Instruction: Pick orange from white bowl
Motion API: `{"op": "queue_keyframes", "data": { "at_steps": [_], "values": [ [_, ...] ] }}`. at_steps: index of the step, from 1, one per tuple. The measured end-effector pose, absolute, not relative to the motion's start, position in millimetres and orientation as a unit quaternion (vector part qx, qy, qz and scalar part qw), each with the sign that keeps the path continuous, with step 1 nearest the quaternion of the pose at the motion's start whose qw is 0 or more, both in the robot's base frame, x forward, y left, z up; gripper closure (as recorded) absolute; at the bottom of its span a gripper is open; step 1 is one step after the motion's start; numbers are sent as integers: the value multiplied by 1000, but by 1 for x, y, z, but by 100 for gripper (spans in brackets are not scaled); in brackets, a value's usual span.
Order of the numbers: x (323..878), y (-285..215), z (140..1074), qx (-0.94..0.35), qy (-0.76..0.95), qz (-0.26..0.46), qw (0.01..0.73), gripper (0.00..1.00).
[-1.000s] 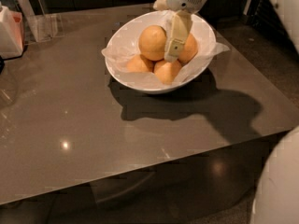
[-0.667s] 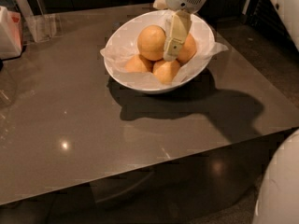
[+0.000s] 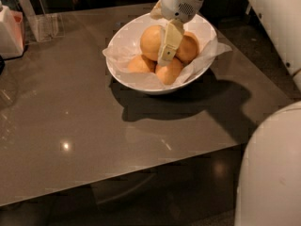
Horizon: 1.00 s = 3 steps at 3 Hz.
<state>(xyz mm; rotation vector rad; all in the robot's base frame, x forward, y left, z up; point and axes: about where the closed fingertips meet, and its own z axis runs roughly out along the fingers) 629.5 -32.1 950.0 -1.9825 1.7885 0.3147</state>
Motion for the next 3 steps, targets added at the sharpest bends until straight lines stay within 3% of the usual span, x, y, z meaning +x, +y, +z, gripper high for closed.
{"op": "queue_keyframes", "data": {
  "at_steps": [1,3],
  "values": [
    [635,-31,935,-715,652,129,215,0],
    [636,-31,935,-715,652,129,215,42]
  ]
}}
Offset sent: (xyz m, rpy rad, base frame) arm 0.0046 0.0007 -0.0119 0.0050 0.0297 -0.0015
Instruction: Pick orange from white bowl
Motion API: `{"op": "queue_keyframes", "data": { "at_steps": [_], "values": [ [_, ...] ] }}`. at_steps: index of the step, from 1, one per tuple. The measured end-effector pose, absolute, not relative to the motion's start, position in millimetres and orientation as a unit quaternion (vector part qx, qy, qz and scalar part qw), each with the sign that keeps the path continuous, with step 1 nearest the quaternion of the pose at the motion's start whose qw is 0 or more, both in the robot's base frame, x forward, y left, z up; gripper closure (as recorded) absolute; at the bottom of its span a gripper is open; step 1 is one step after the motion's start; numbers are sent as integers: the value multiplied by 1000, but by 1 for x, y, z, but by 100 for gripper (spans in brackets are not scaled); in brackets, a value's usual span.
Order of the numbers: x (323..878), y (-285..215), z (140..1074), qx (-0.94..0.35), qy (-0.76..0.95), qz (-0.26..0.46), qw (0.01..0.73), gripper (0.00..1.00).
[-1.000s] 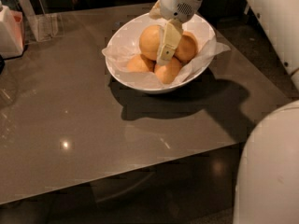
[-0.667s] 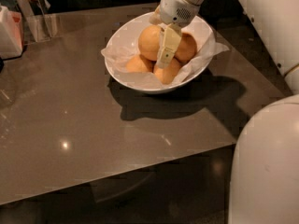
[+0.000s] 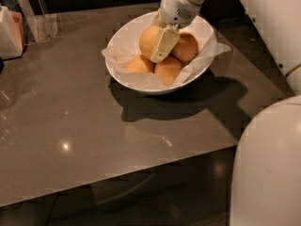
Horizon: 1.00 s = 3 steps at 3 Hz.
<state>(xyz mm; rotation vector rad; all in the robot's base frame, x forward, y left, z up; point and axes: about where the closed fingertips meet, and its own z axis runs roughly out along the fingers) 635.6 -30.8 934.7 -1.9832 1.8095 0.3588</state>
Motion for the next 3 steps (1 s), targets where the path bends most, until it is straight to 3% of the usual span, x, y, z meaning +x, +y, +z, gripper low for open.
{"op": "queue_keyframes", "data": {
  "at_steps": [2,3],
  "values": [
    [636,-31,935,-715,652,129,215,89],
    [631,-28,955,-715,632,147,261,100]
  ]
}}
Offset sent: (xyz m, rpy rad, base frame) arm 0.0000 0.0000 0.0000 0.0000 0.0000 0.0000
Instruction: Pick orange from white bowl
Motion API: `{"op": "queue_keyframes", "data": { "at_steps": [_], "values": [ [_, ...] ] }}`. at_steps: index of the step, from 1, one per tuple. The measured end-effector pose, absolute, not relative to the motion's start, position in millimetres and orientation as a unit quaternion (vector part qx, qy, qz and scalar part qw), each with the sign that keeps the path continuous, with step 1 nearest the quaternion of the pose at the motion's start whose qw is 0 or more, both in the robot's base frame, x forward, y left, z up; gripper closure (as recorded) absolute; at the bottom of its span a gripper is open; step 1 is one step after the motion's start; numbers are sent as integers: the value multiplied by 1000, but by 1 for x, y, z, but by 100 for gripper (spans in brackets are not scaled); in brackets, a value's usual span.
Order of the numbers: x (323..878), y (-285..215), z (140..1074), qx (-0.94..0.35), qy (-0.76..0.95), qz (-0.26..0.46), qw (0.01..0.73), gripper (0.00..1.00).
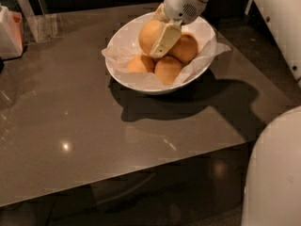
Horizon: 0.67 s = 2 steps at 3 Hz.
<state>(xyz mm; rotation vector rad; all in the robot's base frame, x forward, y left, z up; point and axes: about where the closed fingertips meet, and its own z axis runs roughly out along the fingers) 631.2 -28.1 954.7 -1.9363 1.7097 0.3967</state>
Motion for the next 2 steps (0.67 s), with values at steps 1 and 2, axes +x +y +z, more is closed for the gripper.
{"op": "queue_keyframes", "data": {
  "at_steps": [1,2],
  "values": [
    [605,-38,989,-709,600,170,330,100],
    [564,-58,1007,-684,591,191,383,100]
  ]
}}
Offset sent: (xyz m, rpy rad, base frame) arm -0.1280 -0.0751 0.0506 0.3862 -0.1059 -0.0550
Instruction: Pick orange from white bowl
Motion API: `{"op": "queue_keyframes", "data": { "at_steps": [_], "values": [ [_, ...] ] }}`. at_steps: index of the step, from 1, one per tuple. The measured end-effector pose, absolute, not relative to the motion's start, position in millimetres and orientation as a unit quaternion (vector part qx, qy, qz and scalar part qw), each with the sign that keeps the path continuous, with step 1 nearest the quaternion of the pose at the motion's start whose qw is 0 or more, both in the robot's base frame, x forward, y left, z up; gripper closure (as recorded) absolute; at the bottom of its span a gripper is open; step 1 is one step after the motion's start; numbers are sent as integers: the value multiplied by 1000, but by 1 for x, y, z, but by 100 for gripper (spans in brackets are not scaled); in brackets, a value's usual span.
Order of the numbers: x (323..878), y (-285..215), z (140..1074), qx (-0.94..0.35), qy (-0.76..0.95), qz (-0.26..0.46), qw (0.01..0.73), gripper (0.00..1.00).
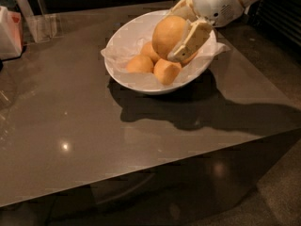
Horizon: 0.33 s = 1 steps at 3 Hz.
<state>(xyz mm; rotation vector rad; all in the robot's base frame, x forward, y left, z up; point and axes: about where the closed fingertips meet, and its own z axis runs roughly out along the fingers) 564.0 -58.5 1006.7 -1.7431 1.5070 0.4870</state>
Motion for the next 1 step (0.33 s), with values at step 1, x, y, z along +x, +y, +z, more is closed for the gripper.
{"op": "queue_keyframes", "data": {
  "at_steps": [1],
  "values": [
    [531,-76,994,-656,598,219,406,100]
  ]
}}
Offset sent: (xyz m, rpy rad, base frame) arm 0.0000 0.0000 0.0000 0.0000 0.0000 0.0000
